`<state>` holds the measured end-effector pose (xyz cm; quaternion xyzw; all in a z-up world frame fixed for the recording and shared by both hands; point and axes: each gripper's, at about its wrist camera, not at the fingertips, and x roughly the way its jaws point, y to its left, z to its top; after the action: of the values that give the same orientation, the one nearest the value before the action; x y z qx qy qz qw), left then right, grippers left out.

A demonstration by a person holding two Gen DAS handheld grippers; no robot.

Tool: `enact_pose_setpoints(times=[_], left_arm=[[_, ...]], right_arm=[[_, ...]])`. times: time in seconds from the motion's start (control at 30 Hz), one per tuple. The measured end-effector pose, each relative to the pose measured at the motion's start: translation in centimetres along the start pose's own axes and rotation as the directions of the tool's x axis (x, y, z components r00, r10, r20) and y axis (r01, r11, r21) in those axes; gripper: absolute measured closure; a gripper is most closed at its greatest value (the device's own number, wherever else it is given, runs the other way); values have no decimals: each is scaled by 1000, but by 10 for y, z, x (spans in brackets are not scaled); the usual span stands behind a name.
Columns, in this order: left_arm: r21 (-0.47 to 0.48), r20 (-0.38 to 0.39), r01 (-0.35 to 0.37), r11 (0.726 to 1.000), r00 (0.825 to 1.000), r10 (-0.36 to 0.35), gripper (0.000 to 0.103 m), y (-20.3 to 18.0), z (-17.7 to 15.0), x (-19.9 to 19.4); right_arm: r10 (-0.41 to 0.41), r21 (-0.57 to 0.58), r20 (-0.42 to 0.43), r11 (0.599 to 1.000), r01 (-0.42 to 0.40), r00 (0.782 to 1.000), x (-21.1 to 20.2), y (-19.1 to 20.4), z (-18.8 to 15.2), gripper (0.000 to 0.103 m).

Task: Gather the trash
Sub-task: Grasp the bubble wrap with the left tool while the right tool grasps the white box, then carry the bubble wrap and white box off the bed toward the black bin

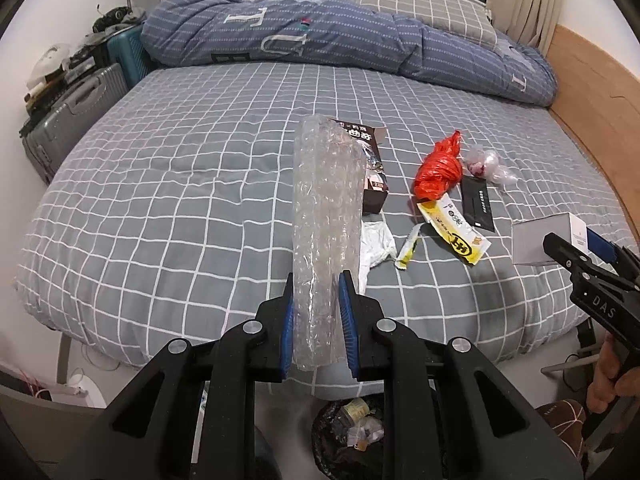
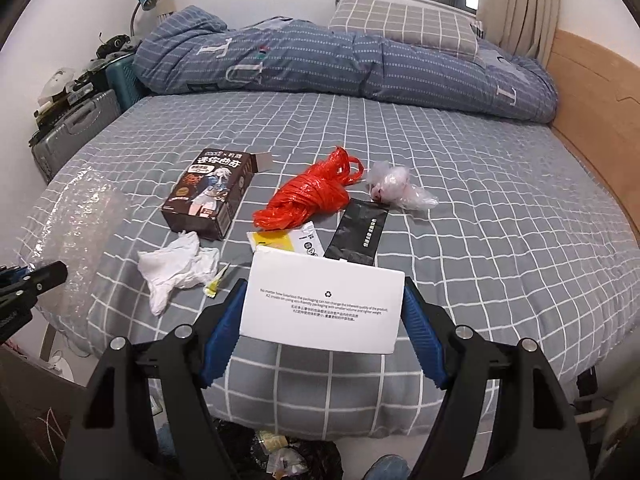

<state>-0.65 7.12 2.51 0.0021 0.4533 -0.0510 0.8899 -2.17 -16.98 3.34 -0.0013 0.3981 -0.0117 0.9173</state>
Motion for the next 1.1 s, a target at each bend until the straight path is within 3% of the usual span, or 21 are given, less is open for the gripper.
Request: enact_pose_setpoints(times=[0.8,1.1], left_arm=[[23,-12,12,1000,1000,-11,83,-20,-43,-30],[39,-19,-16,999,1000,16,83,-30,-68,-35]], right_arm=[[17,-15,0,1000,-17,1000,-58,20,-49,32],[25,-21,-16,999,-25,1000,-68,30,-76,32]])
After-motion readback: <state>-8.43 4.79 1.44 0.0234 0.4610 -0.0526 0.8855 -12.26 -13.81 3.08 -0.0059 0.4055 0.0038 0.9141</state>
